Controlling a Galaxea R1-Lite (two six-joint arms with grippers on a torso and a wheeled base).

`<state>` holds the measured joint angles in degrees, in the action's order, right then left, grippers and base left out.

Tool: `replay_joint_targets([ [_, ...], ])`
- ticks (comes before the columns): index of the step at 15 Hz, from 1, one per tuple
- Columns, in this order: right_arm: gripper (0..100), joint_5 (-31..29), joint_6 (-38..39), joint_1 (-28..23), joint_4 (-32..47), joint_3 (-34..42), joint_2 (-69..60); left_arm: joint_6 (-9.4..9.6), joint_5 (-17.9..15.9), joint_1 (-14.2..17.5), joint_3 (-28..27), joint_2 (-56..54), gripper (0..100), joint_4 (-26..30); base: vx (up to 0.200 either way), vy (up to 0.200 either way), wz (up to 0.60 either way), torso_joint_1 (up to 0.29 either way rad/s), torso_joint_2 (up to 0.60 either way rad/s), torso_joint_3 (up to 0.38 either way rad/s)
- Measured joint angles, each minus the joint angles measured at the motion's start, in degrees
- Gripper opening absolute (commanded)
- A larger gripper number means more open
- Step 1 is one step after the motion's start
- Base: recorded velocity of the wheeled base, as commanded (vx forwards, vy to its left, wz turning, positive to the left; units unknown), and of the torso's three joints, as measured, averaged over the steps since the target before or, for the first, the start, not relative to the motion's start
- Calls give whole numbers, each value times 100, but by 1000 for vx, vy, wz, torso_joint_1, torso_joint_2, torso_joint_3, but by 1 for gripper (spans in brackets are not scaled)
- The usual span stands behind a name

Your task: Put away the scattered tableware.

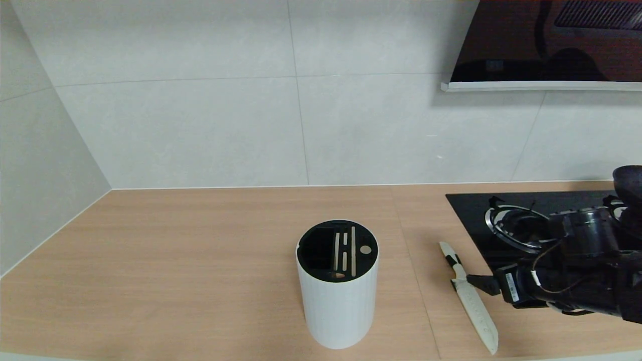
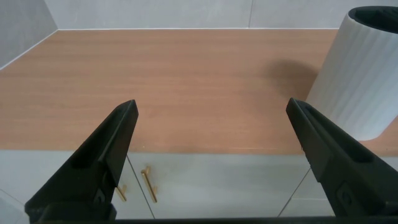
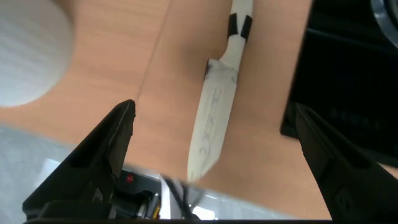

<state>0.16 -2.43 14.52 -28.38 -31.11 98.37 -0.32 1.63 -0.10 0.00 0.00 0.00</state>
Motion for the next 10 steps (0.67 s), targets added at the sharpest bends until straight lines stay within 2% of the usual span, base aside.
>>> replay_joint_targets([
  [3, 100, -265, 9, 133, -329, -295, 714, 0, 0, 0, 0, 0, 100, 0, 0, 0, 0, 0, 0, 0],
  [10, 100, -322, 46, 96, -1046, -369, 1783, 0, 0, 0, 0, 0, 100, 0, 0, 0, 0, 0, 0, 0],
])
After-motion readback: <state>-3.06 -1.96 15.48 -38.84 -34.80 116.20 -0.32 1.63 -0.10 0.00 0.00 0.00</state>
